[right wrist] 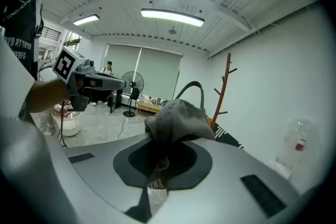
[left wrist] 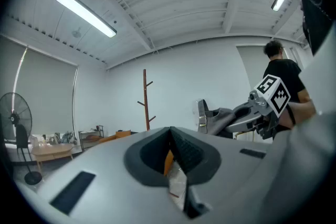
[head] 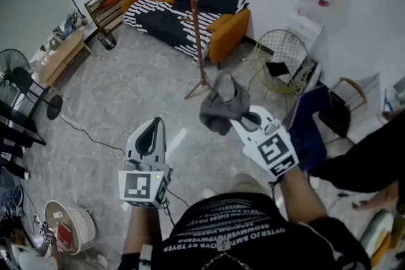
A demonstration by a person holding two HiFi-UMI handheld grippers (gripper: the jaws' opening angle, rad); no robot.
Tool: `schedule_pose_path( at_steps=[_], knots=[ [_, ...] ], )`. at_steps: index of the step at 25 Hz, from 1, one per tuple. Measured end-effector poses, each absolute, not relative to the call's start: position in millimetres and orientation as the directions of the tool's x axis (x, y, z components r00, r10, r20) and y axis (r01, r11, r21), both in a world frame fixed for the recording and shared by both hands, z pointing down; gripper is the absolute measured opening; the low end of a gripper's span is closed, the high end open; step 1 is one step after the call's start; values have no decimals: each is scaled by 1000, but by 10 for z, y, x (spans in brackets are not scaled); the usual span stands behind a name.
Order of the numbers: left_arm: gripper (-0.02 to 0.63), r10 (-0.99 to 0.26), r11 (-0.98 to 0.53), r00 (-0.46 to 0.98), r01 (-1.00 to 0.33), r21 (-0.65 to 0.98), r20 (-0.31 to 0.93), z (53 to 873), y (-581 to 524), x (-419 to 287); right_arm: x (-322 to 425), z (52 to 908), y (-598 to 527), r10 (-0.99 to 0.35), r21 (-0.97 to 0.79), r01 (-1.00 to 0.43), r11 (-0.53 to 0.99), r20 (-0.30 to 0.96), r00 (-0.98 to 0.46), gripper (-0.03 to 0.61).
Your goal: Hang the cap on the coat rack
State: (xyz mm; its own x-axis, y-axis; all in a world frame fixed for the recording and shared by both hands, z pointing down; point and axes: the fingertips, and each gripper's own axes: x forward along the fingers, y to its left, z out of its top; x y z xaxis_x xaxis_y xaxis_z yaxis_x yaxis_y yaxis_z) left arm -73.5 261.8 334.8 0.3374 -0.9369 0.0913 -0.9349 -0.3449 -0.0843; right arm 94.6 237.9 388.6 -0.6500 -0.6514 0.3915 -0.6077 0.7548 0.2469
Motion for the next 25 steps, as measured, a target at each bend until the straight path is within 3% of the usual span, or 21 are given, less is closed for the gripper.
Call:
schedule_pose_path(
  at_steps=[8,12,25],
  knots=[
    [2,-937,-349,347,-934,-69,39,3241,2560,-637,882,3919,2401,-663,201,-641,741,373,-649,20],
    [3,-931,-355,344,-931,-86,121,3453,2561,-685,911,3902,2378,-688,161,-680,716,329,-647,20],
    [3,-934,-352,345,-933,-72,90,3406,2063,-634,813,3831,1872,-702,149,-691,707,266,-661,20]
  ],
)
